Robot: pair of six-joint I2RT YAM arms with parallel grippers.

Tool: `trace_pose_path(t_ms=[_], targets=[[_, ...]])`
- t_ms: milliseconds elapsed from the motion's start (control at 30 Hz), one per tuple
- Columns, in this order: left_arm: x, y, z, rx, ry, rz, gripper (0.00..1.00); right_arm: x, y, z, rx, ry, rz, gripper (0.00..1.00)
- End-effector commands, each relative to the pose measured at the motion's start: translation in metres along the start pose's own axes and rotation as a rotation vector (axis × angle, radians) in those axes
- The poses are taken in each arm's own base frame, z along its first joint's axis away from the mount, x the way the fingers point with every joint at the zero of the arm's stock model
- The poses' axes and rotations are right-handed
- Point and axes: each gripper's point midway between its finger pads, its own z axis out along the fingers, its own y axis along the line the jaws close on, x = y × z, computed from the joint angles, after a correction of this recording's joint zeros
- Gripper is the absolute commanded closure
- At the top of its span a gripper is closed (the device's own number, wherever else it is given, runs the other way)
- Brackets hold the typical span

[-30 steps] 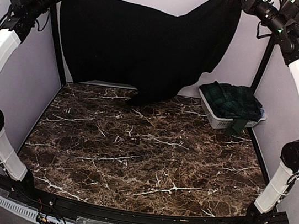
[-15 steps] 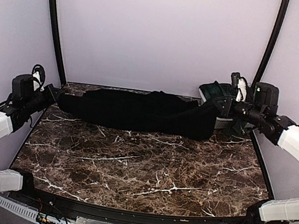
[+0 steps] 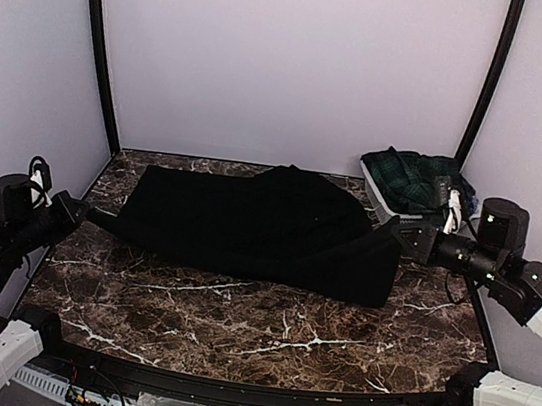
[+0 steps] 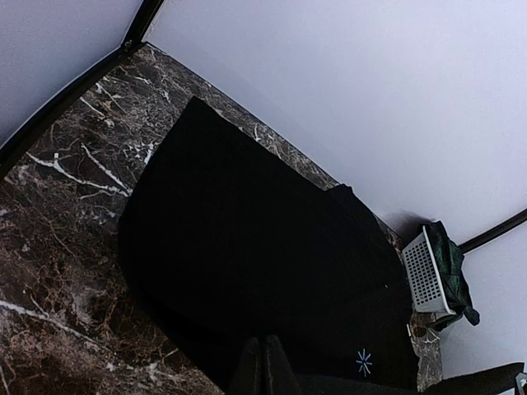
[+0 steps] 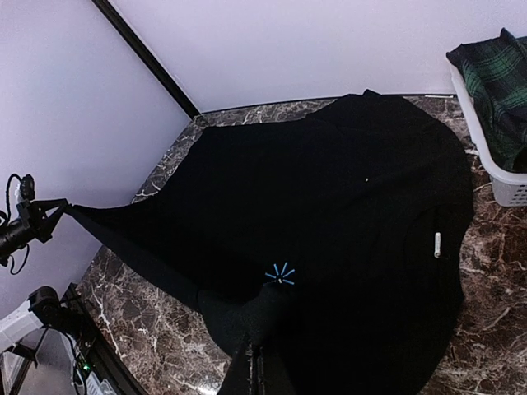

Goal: Fold and stack the mixed laundry pile
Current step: Flatten out the crumpled T-shirt at the center of the board.

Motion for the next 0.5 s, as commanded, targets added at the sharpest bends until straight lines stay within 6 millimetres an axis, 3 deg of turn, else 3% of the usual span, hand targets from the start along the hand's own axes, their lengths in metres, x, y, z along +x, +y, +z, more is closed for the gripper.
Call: trace_pose_path(t_ms=[0, 133, 267, 300, 433, 467], targets=[[-0.012, -0.012, -0.027, 0.015, -0.04, -0.006, 1.0, -0.041, 0.019, -0.039, 0.003, -0.148, -0.009, 1.0], [-0.056, -0.051, -0.046, 0.055, -0.11, 0.081, 1.0, -0.092, 0.05, -0.069, -0.031, -0.245, -0.098, 1.0], [-0.105, -0.108, -0.076, 0.171, -0.189, 0.154, 1.0, -0.138, 0.08, -0.103, -0.066, -0.352, -0.181, 1.0], [-0.111, -0.113, -0.077, 0.17, -0.197, 0.173, 1.0, -0.149, 0.087, -0.113, -0.07, -0.377, -0.204, 1.0], [-0.143, -0.148, -0.111, 0.237, -0.284, 0.23, 1.0, -0.188, 0.113, -0.155, -0.081, -0.477, -0.275, 1.0], [-0.153, -0.164, -0.127, 0.28, -0.311, 0.244, 1.0, -0.196, 0.12, -0.165, -0.089, -0.498, -0.291, 1.0]])
